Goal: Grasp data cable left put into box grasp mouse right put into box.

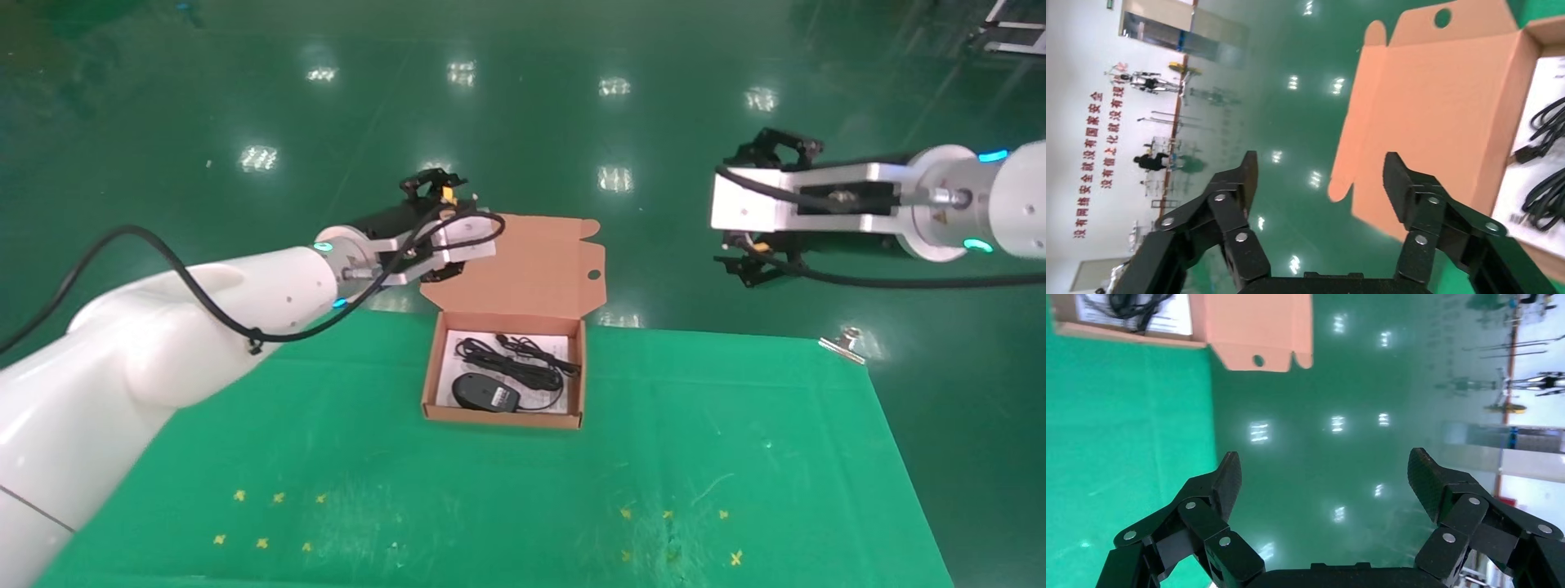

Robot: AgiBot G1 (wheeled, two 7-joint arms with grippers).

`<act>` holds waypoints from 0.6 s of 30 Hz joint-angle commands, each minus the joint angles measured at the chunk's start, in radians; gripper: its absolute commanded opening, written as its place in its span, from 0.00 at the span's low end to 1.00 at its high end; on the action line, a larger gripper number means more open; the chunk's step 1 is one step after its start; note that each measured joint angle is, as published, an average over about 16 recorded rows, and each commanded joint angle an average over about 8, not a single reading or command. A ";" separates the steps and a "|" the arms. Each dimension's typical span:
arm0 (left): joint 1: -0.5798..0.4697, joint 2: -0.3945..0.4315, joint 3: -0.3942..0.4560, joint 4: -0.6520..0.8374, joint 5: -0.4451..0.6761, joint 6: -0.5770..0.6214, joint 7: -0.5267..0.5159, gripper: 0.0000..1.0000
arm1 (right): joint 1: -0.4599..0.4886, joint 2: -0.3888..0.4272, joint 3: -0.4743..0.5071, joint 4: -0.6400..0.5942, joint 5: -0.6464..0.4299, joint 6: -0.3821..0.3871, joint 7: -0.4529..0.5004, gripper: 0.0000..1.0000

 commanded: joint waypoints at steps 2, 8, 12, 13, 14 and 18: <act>-0.015 -0.013 -0.014 -0.004 -0.003 0.005 -0.011 1.00 | 0.035 -0.014 -0.006 0.004 -0.021 -0.038 -0.014 1.00; 0.023 -0.078 -0.074 -0.046 -0.138 0.113 -0.009 1.00 | -0.043 -0.004 0.095 0.003 0.070 -0.109 -0.046 1.00; 0.055 -0.126 -0.119 -0.079 -0.242 0.194 -0.007 1.00 | -0.113 0.005 0.183 -0.002 0.151 -0.164 -0.073 1.00; 0.063 -0.138 -0.130 -0.087 -0.269 0.215 -0.007 1.00 | -0.131 0.008 0.205 -0.003 0.171 -0.178 -0.079 1.00; 0.070 -0.150 -0.141 -0.095 -0.294 0.235 -0.006 1.00 | -0.149 0.010 0.227 -0.004 0.191 -0.192 -0.086 1.00; 0.101 -0.197 -0.185 -0.127 -0.396 0.315 -0.004 1.00 | -0.218 0.019 0.313 -0.009 0.271 -0.245 -0.112 1.00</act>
